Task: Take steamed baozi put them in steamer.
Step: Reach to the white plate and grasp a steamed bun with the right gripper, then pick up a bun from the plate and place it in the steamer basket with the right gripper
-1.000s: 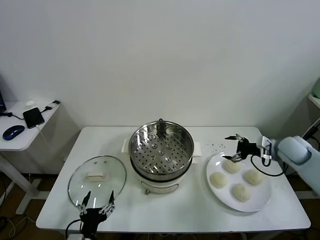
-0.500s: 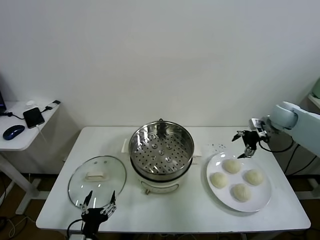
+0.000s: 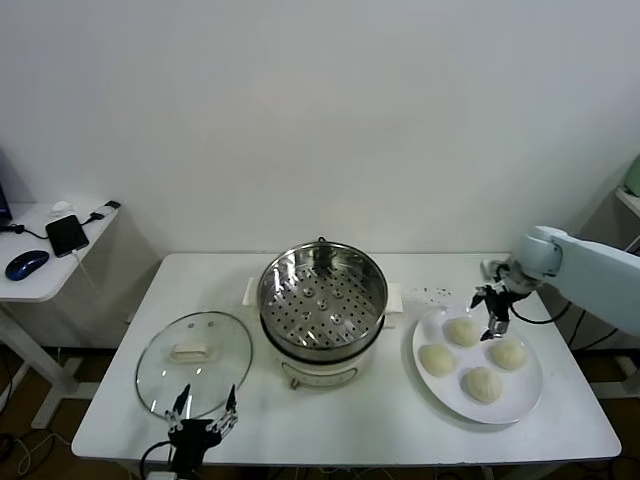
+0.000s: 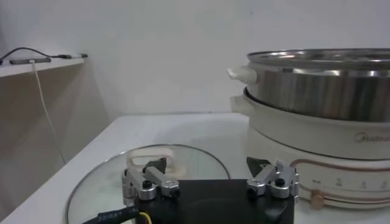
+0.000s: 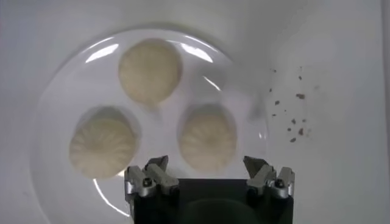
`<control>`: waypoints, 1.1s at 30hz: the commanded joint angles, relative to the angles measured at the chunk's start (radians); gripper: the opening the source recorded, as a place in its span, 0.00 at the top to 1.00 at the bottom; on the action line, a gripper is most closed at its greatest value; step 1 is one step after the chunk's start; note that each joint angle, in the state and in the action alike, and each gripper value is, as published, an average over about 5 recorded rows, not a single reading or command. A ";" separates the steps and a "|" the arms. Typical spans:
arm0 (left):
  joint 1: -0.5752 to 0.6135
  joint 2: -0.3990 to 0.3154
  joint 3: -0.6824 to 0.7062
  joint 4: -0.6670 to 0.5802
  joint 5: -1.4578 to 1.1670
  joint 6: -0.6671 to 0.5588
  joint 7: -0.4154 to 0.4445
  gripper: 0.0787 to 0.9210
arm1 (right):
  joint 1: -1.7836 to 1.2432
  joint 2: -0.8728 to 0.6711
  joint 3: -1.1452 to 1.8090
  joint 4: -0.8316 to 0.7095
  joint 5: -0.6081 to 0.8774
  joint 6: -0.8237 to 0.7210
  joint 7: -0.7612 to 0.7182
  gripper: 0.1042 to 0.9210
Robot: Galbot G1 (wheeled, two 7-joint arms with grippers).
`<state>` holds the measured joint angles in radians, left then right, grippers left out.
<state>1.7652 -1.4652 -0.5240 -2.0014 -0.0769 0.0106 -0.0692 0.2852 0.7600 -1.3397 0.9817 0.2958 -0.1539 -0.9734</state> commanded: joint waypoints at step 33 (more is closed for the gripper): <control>0.008 -0.013 0.053 -0.025 0.033 -0.004 -0.002 0.12 | 0.800 0.312 -0.308 0.348 0.156 0.327 -0.103 0.27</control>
<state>1.7742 -1.4781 -0.4825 -2.0274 -0.0504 0.0053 -0.0704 0.7312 0.8963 -1.5307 1.1636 0.3907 -0.0219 -1.0290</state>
